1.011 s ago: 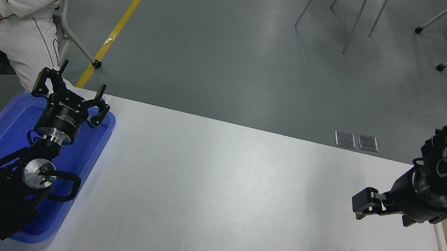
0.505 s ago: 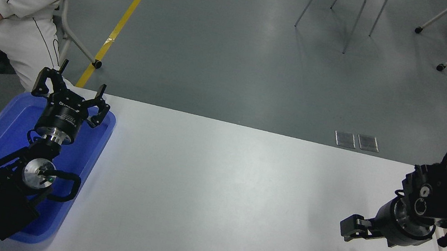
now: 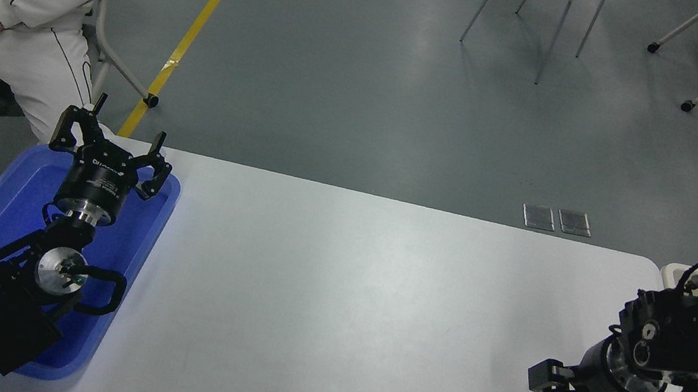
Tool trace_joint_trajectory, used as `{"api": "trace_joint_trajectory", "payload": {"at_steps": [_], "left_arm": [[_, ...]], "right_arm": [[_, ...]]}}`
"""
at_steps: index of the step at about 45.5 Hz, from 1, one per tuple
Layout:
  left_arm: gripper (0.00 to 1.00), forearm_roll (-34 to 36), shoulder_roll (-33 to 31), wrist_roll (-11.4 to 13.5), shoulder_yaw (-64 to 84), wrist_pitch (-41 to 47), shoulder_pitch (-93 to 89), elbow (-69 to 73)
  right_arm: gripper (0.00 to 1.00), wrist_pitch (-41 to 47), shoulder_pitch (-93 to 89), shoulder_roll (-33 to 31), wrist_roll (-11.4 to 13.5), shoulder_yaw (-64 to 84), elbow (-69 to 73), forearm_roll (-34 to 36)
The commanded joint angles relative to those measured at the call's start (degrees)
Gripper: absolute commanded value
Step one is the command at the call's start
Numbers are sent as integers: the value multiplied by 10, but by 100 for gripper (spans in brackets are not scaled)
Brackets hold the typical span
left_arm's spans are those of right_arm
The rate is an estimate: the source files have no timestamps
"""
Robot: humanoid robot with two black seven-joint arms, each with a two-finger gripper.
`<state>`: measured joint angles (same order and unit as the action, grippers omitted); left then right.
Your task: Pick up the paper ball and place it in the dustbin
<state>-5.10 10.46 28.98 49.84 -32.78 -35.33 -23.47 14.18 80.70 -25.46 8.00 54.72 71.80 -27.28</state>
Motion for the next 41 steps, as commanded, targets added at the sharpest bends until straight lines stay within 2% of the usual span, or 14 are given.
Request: {"api": "trace_joint_trajectory", "payload": {"at_steps": [1,41], "left_arm": [[100,0,0,0,0,0,0,0],[100,0,0,0,0,0,0,0]], "right_arm": [[97,-9,-36,0,0,-15,-24,-1],[96,-49,-107,18,0,-15,-84,-1]]}}
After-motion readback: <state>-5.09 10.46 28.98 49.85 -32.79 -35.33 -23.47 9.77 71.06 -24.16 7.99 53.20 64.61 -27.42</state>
